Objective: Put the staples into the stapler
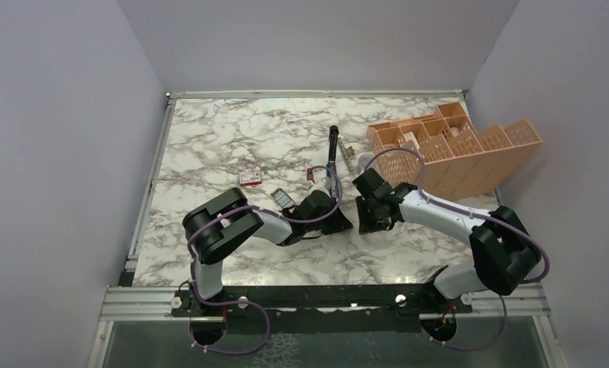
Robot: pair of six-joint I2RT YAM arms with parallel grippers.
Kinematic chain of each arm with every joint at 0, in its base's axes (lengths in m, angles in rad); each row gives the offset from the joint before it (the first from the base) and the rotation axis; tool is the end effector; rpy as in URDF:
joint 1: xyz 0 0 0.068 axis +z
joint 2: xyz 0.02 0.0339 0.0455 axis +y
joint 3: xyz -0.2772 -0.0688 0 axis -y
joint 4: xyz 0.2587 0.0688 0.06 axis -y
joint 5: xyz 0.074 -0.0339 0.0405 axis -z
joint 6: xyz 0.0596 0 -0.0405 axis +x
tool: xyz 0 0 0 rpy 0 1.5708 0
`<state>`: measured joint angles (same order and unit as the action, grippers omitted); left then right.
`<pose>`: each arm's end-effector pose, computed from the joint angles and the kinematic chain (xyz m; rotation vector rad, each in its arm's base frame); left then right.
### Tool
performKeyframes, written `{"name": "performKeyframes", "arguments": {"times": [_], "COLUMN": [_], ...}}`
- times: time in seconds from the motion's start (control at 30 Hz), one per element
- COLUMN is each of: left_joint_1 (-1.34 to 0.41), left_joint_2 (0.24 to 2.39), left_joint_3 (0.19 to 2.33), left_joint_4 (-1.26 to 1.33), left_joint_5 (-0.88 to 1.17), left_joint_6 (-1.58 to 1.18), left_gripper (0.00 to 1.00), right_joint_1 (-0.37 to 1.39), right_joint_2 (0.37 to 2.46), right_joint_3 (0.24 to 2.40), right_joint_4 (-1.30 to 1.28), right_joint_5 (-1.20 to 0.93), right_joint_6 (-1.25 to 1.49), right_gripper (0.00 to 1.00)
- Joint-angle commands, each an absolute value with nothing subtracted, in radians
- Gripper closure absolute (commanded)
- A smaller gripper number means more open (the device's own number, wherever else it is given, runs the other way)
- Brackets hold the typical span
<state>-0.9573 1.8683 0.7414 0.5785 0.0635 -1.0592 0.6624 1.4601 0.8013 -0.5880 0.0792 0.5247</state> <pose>0.2159 -0.3132 0.1011 -0.0792 2.3881 -1.1741 0.2183 0.1643 0.1516 -0.1761 2.8191 0.1654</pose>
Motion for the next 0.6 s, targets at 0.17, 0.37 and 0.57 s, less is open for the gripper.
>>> {"name": "performKeyframes", "arguments": {"times": [0.17,0.37,0.57], "left_joint_1": [-0.933,-0.930,-0.927], "left_joint_2": [1.808,1.772,1.739], "left_joint_3": [0.703,0.719,0.723], "left_joint_4": [0.435,0.379,0.328], "left_joint_5": [-0.043,-0.086,-0.127], "left_joint_6": [-1.006,-0.973,-0.955], "left_gripper": [0.90,0.88,0.86], "right_joint_1": [0.667,0.667,0.668], "right_joint_2": [1.447,1.415,1.389], "right_joint_3": [0.819,0.827,0.857], "right_joint_4": [-0.529,-0.524,-0.567], "right_joint_5": [0.169,0.169,0.187], "right_joint_6": [0.568,0.556,0.567], "right_gripper": [0.57,0.42,0.46]}}
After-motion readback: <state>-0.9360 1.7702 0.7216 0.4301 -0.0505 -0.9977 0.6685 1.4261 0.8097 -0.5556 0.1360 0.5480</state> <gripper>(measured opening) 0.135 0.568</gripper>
